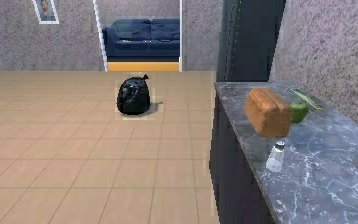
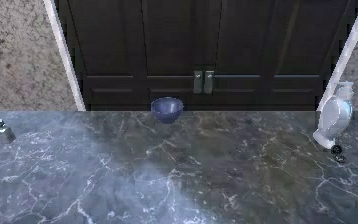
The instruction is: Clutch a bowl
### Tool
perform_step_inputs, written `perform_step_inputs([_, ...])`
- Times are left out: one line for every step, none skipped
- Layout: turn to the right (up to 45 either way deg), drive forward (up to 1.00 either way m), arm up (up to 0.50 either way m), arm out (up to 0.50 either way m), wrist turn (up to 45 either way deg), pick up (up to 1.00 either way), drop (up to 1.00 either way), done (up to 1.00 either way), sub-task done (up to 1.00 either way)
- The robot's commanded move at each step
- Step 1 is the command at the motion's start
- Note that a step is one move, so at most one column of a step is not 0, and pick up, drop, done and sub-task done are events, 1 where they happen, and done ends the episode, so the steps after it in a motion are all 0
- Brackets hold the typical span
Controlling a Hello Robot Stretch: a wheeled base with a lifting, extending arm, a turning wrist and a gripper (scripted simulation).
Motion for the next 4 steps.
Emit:
perform_step_inputs([0.0,0.0,0.5,0.0,0.0,0.0,0.0,0.0,0.0])
perform_step_inputs([0.0,0.0,0.38,0.0,0.0,0.0,0.0,0.0,0.0])
perform_step_inputs([0.0,0.0,0.0,0.4,0.0,0.0,0.0,0.0,0.0])
perform_step_inputs([0.0,0.0,0.0,0.0,45.0,0.0,0.0,0.0,0.0])
